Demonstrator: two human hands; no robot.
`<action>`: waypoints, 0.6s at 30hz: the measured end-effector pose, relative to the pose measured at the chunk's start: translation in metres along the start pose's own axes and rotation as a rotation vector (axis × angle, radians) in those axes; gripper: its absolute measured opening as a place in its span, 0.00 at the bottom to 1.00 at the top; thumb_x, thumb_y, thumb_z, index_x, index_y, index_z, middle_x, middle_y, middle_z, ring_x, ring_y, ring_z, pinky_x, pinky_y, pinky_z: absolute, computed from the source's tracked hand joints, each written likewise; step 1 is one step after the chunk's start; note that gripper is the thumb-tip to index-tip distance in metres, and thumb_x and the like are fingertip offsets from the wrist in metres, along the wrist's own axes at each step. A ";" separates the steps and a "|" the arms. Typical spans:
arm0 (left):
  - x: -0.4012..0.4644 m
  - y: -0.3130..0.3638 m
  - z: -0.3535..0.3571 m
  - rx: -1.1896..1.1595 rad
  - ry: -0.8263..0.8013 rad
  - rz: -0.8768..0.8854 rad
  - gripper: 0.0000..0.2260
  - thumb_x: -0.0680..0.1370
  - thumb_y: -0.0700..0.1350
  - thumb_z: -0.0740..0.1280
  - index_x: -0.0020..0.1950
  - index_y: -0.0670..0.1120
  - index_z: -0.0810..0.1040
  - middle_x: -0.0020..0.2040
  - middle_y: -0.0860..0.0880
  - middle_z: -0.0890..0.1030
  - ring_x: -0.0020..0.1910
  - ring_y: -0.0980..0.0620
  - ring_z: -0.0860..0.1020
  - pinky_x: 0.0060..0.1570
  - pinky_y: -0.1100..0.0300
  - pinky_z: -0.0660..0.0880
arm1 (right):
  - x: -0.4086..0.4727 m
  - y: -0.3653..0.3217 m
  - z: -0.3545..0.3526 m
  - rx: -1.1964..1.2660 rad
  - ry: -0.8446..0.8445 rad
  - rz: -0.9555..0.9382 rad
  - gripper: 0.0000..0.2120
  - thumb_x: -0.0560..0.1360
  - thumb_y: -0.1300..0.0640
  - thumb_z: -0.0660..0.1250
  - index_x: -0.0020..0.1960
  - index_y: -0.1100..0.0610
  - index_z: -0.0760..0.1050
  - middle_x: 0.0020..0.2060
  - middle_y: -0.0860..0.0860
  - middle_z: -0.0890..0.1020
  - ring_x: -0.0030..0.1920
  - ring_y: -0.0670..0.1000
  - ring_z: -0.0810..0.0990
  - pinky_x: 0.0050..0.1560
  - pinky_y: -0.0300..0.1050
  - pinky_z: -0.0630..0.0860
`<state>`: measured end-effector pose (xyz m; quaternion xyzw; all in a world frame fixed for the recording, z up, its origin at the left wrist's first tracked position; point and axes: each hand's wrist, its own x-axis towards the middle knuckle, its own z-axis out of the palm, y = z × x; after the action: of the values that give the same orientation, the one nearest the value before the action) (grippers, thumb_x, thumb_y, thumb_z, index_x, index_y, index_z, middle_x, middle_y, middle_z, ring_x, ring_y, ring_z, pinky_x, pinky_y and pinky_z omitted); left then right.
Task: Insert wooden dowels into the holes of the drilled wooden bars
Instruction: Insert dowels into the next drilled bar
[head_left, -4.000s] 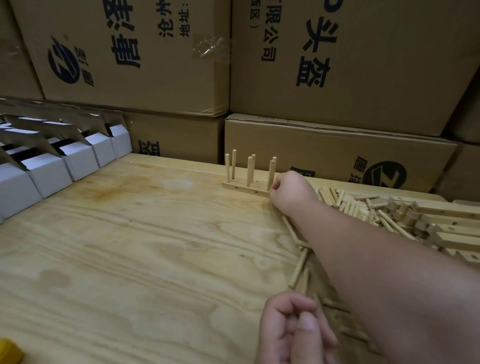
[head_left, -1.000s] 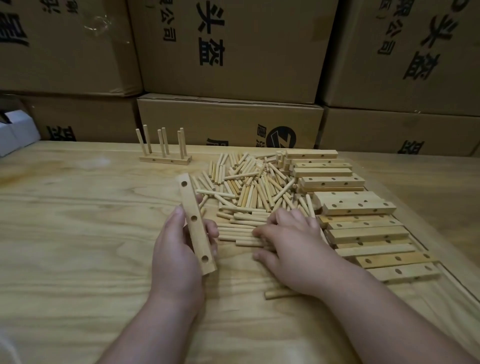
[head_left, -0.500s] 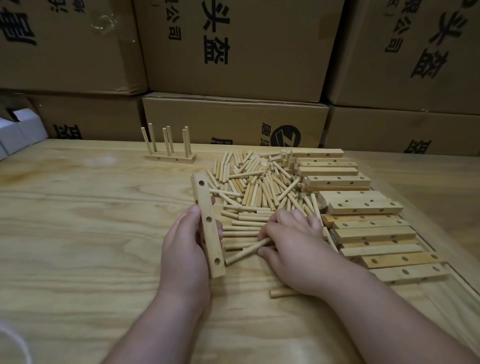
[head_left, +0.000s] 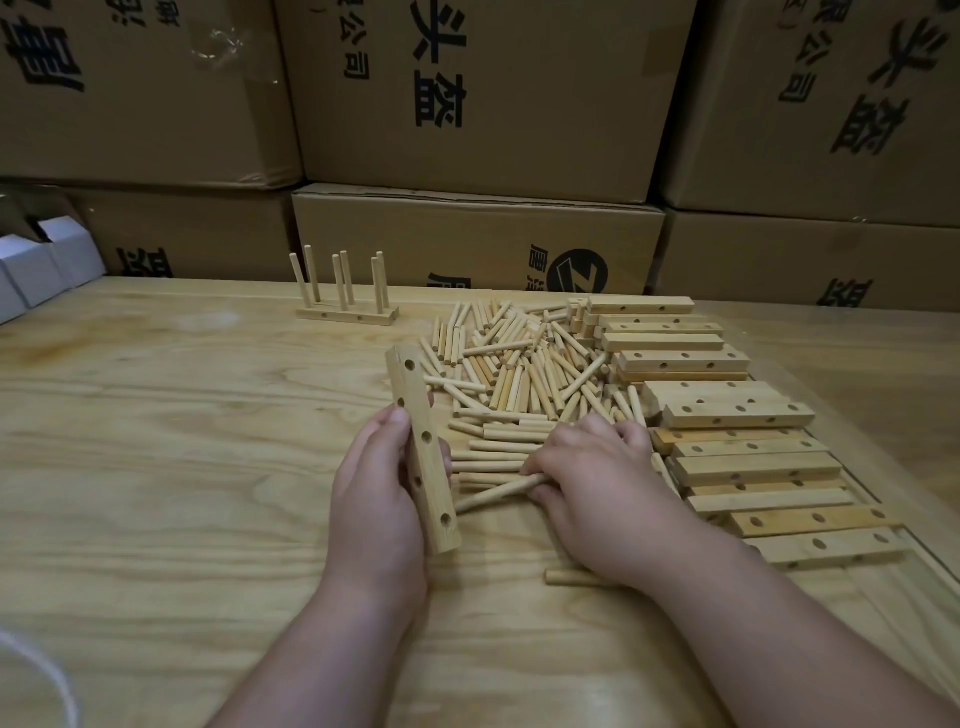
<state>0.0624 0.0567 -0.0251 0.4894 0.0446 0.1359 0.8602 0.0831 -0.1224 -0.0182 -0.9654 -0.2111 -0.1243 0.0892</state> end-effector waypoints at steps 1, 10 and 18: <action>0.000 0.001 0.000 -0.013 -0.004 -0.006 0.15 0.76 0.54 0.62 0.54 0.46 0.79 0.34 0.46 0.75 0.29 0.51 0.70 0.30 0.56 0.66 | 0.000 0.000 -0.001 0.008 0.014 0.010 0.10 0.80 0.47 0.62 0.58 0.42 0.79 0.49 0.37 0.73 0.57 0.45 0.65 0.59 0.46 0.50; -0.009 0.007 0.008 -0.256 -0.069 -0.115 0.13 0.81 0.48 0.61 0.56 0.43 0.80 0.32 0.45 0.74 0.30 0.50 0.74 0.64 0.39 0.74 | 0.001 -0.012 -0.017 0.186 0.125 0.164 0.09 0.81 0.48 0.63 0.57 0.44 0.80 0.48 0.38 0.80 0.53 0.43 0.75 0.58 0.44 0.65; -0.007 0.009 0.008 -0.420 -0.194 -0.220 0.14 0.75 0.51 0.67 0.57 0.46 0.77 0.39 0.44 0.79 0.36 0.48 0.80 0.41 0.51 0.81 | -0.001 -0.038 -0.027 0.792 -0.050 0.293 0.08 0.80 0.50 0.67 0.50 0.39 0.83 0.41 0.40 0.86 0.42 0.40 0.82 0.42 0.37 0.78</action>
<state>0.0554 0.0522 -0.0131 0.3028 -0.0146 0.0000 0.9529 0.0607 -0.0946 0.0114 -0.8790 -0.1055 0.0041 0.4650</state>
